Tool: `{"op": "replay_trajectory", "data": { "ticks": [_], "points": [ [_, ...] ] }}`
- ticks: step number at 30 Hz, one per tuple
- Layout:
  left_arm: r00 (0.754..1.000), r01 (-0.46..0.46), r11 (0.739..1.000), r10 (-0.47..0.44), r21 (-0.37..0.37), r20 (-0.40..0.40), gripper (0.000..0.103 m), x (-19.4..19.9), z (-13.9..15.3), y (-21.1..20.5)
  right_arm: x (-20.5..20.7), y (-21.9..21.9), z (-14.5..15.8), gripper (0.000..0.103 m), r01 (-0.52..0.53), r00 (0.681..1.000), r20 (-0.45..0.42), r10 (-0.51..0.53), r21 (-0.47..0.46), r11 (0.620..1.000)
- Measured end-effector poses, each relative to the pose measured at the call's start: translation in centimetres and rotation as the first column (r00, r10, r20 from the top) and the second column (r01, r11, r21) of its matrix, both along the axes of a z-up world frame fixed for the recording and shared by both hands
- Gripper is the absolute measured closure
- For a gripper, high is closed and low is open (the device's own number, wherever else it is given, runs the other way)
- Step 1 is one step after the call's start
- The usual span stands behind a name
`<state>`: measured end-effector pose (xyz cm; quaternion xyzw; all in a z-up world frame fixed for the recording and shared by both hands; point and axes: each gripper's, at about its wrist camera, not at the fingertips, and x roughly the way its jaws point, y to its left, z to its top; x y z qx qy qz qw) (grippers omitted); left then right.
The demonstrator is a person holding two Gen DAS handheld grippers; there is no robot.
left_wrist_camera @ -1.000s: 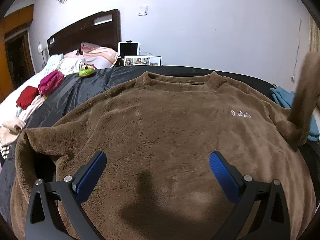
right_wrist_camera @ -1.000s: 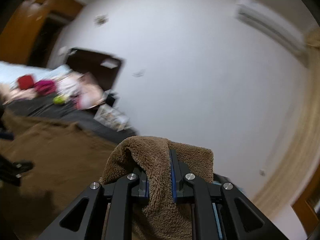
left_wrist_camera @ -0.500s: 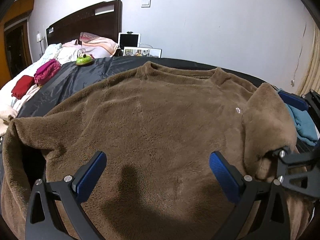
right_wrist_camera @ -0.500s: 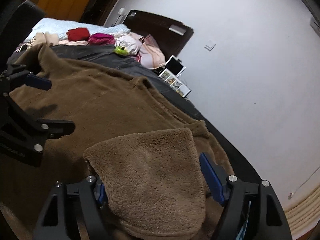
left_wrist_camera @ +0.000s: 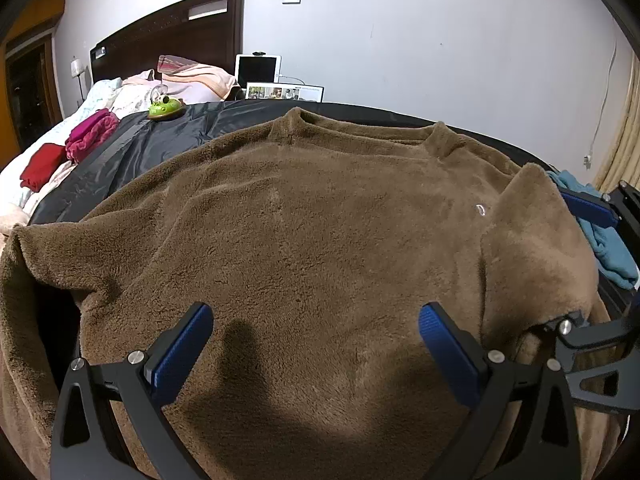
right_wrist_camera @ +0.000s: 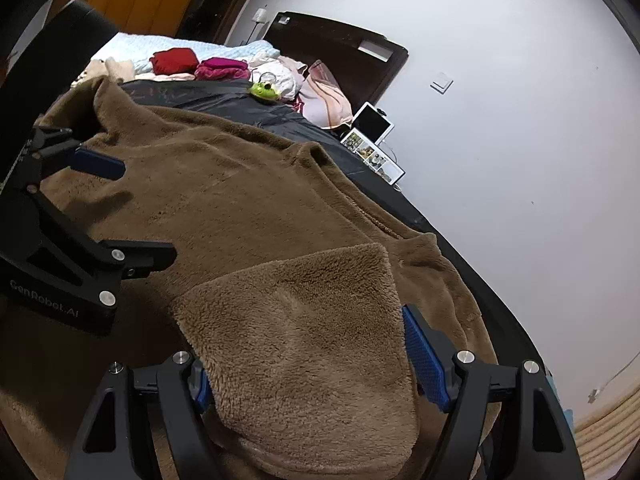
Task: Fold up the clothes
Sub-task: 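Carry the held sleeve across the sweatshirt chest with the right gripper, then release the sleeve onto the chest and withdraw the right gripper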
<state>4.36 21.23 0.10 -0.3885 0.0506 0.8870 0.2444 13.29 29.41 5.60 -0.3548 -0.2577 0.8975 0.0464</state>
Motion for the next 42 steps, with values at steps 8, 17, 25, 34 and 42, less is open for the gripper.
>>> {"op": "replay_trajectory", "data": {
  "ticks": [8, 17, 25, 34, 42],
  "points": [
    [0.994, 0.112, 0.989, -0.111, 0.1, -0.023, 0.0, 1.1, 1.2, 0.1, -0.3, -0.2, -0.3, 0.025, 0.001, 1.0, 0.013, -0.001, 0.003, 1.0],
    [0.993, 0.122, 0.992, -0.121, 0.034, -0.012, 0.0, 1.4, 0.4, 1.8, 0.2, -0.6, -0.5, 0.025, -0.018, 0.999, 0.028, 0.018, 0.015, 1.0],
    [0.996, 0.074, 0.997, -0.075, 0.028, 0.046, 0.0, 0.3, -0.6, 1.2, 2.1, -0.3, 0.3, 0.025, -0.068, 0.996, 0.051, 0.071, -0.062, 0.996],
    [0.994, -0.015, 0.998, 0.009, 0.058, 0.106, 0.0, -1.1, -1.0, -0.4, 8.1, 5.1, 2.3, 0.025, -0.028, 0.998, 0.038, 0.043, -0.325, 0.945],
    [0.999, 0.01, 1.0, -0.011, 0.011, 0.049, 0.0, 0.3, -0.2, 0.2, 11.4, 8.7, 3.1, 0.024, 0.008, 1.0, 0.016, 0.0, -0.493, 0.87]
  ]
}}
